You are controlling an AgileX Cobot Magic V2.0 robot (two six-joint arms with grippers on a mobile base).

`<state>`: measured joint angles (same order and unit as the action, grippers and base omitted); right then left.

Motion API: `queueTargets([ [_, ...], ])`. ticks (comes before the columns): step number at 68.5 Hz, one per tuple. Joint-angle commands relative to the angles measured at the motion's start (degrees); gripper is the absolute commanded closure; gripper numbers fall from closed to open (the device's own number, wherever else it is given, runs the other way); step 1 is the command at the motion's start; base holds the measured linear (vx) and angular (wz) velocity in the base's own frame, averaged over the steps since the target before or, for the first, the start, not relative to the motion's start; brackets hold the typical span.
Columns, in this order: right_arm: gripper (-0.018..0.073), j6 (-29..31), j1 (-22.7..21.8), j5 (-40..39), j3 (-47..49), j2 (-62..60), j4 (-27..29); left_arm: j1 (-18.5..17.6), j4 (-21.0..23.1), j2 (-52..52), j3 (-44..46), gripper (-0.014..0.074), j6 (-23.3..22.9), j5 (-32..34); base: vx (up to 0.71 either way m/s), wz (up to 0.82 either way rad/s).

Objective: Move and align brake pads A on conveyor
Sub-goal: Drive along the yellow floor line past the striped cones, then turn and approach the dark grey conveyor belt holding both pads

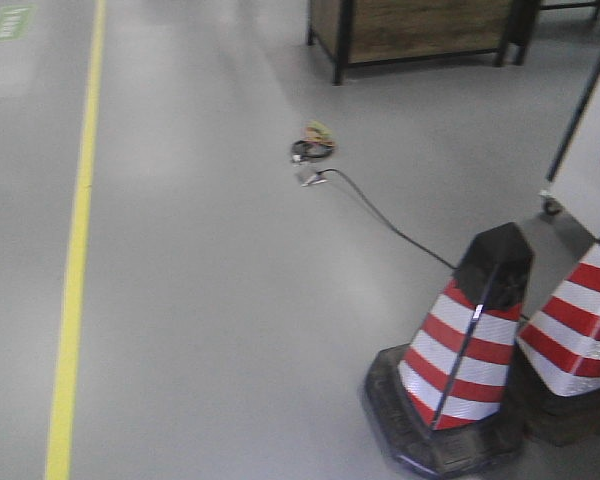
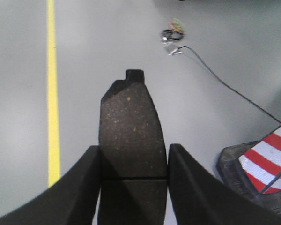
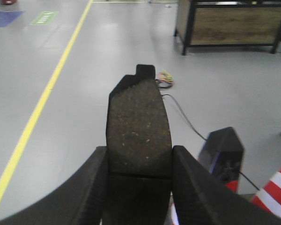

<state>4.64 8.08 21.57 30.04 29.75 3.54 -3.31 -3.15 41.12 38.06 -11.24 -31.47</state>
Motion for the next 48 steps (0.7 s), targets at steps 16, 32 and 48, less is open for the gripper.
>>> queueTargets([
  [16, 0.0534, 0.57, -0.06, -5.72, 1.75, 0.08, -0.19, -0.25, 0.03, -0.19, 1.89, 0.0433, -0.33, 4.85, 0.25, -0.66],
  [32, 0.0534, 0.57, -0.06, -5.72, 1.75, 0.08, -0.19, -0.25, 0.03, -0.19, 1.89, 0.0433, -0.33, 4.85, 0.22, -0.75],
  [48, 0.0534, 0.57, -0.06, -5.72, 1.75, 0.08, -0.19, -0.25, 0.03, -0.19, 1.89, 0.0433, -0.33, 4.85, 0.21, -0.74],
])
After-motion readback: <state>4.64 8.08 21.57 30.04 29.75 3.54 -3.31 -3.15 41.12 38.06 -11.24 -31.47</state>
